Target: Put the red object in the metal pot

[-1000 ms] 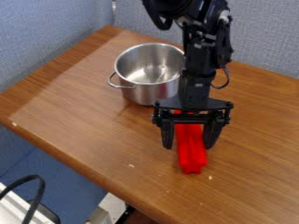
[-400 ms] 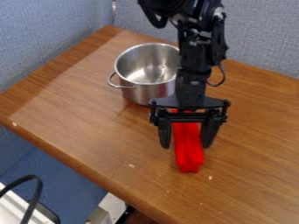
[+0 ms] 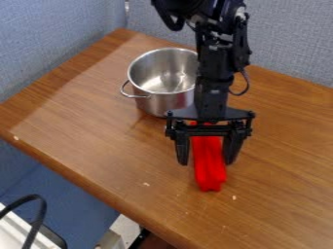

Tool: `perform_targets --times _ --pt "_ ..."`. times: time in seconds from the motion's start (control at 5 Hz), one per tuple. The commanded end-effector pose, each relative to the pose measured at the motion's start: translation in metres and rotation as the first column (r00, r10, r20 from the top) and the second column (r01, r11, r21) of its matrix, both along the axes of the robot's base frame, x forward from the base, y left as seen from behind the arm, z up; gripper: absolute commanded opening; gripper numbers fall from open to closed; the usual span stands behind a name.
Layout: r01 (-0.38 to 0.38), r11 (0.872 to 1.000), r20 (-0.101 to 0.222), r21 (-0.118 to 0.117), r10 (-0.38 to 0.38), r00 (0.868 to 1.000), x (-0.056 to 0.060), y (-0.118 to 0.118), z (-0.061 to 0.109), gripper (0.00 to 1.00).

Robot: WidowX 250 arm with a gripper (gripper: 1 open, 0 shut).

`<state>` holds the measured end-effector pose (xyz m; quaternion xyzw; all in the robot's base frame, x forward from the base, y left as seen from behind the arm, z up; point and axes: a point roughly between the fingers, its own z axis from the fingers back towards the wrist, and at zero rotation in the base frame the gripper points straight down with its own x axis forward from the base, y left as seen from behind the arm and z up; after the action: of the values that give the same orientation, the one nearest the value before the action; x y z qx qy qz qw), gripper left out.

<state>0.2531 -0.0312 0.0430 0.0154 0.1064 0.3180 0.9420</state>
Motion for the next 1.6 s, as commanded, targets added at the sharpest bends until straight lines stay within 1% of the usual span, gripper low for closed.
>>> perform_targets --times 0.0,0.2,0.6,0.8,1.0,1.2,1.4 --pt "-0.004 1.000 0.050 -0.018 0.004 0.999 0.007 0.000 0.011 0.00" --pt "-0.003 1.000 0.050 -0.015 0.004 0.999 0.007 0.001 0.012 0.00" --pt "0.012 1.000 0.065 -0.014 -0.011 0.998 0.003 0.003 0.024 0.00" --pt "0.018 1.000 0.083 -0.026 -0.016 0.996 0.002 0.005 0.037 0.00" --pt "0.026 0.999 0.077 -0.028 -0.024 0.997 0.000 0.008 0.048 0.00" --pt "0.040 0.999 0.080 -0.025 -0.037 0.996 -0.001 0.009 0.052 0.00" --pt "0.052 0.998 0.083 -0.034 -0.049 0.995 -0.002 0.010 0.058 0.00"
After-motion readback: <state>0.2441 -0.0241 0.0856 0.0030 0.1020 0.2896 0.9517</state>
